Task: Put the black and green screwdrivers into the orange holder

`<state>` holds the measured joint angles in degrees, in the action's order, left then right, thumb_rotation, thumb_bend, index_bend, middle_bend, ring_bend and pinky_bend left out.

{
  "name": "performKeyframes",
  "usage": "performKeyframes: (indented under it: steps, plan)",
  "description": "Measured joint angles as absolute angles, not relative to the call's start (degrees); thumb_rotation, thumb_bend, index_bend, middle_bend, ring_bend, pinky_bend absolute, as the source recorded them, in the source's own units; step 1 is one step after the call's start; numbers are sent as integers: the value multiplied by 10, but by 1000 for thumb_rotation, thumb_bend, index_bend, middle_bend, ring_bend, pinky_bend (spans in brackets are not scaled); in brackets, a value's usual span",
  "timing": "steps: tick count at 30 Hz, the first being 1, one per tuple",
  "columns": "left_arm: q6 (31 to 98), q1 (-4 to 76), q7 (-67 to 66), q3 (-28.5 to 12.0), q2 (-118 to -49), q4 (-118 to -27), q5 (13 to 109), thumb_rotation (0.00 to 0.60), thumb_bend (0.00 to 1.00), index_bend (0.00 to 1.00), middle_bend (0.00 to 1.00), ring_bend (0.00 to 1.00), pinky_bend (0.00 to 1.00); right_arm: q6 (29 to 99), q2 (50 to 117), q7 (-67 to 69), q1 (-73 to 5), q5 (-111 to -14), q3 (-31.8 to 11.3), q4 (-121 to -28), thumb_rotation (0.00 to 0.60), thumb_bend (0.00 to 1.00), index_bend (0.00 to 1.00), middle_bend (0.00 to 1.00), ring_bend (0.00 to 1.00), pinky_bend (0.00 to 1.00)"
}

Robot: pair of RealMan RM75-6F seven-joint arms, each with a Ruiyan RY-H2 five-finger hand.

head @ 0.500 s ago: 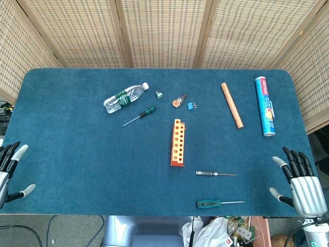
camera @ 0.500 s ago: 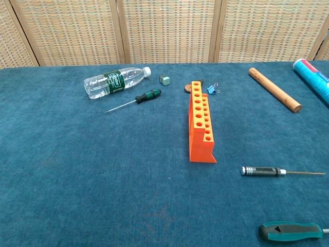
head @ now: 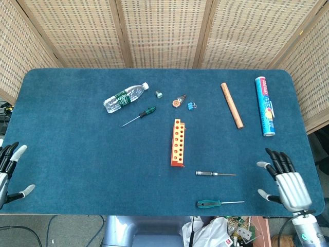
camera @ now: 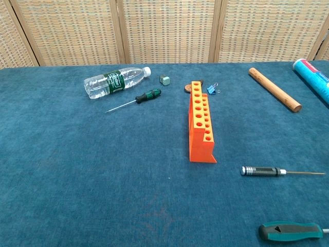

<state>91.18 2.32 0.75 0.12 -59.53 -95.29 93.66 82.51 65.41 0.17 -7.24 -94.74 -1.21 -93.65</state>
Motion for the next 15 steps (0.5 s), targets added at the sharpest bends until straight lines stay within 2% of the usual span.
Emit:
performKeyframes:
  steps: [6,15]
  plan:
    - [901,28,-3,-5,-598,-956,921,600,0,0,0,0,0,742,683,-23,-122,-922,-27,-944,600,138,405,0,0,0]
    - [885,34,-11,-10,-601,-956,905,600,0,0,0,0,0,666,767,-150,-173,-858,-49,-938,600,277,410,0,0,0]
